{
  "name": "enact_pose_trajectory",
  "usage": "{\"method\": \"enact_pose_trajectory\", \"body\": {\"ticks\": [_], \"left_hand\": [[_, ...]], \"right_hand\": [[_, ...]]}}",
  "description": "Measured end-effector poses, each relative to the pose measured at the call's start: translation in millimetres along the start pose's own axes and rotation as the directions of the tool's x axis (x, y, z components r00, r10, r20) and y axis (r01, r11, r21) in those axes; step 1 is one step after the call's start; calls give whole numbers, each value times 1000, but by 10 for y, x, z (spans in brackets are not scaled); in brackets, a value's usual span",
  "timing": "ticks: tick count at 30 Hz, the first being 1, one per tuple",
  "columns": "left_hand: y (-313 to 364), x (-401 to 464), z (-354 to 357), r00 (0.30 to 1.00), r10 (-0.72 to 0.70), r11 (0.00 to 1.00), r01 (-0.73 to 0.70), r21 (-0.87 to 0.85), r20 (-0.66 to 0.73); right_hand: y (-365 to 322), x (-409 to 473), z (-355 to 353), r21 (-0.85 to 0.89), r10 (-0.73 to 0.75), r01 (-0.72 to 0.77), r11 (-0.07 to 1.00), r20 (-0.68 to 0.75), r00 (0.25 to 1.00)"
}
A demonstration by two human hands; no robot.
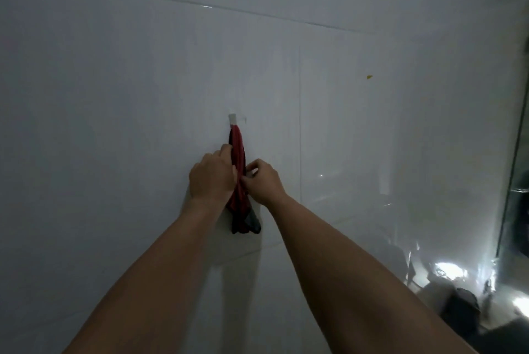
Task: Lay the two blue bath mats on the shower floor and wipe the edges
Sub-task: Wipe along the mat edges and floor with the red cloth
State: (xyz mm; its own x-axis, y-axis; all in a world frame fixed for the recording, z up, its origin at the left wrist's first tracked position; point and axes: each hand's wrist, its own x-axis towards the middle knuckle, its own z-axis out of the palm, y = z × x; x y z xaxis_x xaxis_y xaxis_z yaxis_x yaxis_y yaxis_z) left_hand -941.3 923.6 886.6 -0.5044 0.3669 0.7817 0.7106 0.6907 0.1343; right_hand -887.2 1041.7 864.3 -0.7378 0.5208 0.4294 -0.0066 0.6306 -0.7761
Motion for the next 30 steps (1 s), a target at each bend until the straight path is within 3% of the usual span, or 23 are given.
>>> {"method": "enact_pose_trajectory", "body": {"ticks": [3,6,9,13,16,18,20,22,24,26,28,30], "left_hand": [[32,107,-75,999,-38,999,39,-35,13],[48,201,-273,997,-67,992,62,-109,-40],[121,339,-545,986,-150,943,121,-309,-72],[315,586,-883,961,-276,703,185,-687,-24],[514,671,-995,947,-314,534,240,-811,74],[695,637,-976,953,-257,522,276,-807,160],[945,514,-885,963,-101,604,258,-754,249],[1200,321,-789,927,9,613,291,-735,374],[1428,99,-683,801,139,521,441,-731,582],[1744,-92,-469,542,344,610,492,-621,767],[2145,-317,-264,295,458,710,447,-545,838],[2562,-562,-86,195,516,721,426,-546,834]], "right_hand": [[-70,30,-19,-47,-14,12,999,-28,1000],[-216,50,-169,-102,-96,79,992,-166,982],[-420,96,-460,-37,-134,129,991,-296,946],[-647,163,-980,50,-154,184,982,-367,918],[-711,112,-1398,11,-195,214,977,-372,908],[-640,30,-1686,14,-180,200,980,-379,908],[-474,-90,-1985,43,-123,154,987,-407,905],[-276,-270,-2277,65,-71,108,992,-423,903],[-65,-504,-2523,58,-11,40,998,-433,901],[228,-781,-2799,44,58,-43,998,-462,885],[560,-1059,-3025,4,122,-137,991,-474,872],[921,-1364,-3209,-29,206,-249,968,-473,856]]}}
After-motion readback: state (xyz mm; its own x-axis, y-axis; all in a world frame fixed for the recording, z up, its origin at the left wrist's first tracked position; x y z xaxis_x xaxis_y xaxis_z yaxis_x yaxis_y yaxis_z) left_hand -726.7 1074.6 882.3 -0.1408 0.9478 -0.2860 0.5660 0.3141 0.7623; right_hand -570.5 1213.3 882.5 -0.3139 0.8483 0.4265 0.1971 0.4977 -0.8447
